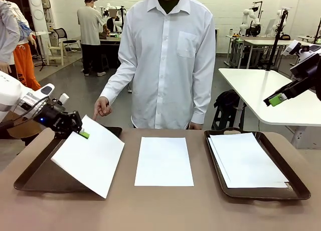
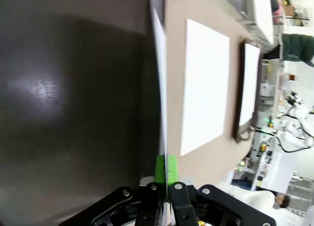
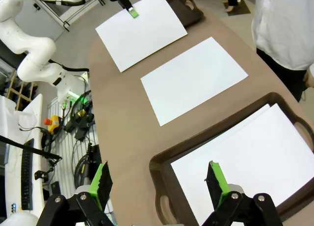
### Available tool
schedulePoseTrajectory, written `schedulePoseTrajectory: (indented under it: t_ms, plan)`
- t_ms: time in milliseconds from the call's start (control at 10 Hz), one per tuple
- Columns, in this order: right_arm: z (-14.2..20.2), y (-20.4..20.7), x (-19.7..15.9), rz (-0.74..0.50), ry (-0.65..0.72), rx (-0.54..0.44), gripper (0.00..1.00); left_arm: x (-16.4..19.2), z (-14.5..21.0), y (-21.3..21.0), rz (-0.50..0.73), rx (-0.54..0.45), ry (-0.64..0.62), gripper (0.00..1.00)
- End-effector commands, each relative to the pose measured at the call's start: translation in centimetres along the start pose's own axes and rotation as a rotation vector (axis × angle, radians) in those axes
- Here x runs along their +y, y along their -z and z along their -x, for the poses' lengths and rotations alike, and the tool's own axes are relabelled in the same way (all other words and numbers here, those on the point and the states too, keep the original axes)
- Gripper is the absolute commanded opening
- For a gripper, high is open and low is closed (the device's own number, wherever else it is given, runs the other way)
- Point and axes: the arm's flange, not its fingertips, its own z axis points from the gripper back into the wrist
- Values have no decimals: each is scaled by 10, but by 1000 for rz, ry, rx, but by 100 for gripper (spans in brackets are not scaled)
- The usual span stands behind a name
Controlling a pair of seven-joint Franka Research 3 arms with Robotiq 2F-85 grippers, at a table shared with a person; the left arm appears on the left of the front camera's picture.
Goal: Sort the A4 documents.
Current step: Place the A4 Paper in the designated Handle tray.
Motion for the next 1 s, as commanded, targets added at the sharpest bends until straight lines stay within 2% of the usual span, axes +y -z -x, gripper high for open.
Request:
schedulePoseTrajectory:
  t_ms: [0,400,900]
  plan:
    - [0,2,0,-2,-2,-1,100,9,-3,0,-83,-19,18,1]
    - [0,2,0,-2,-2,-1,100,31,-16,-13,-289,-81,20,1]
    - [0,2,0,-2,-2,-1,100,42,-49,-8,-369,-29,63,1]
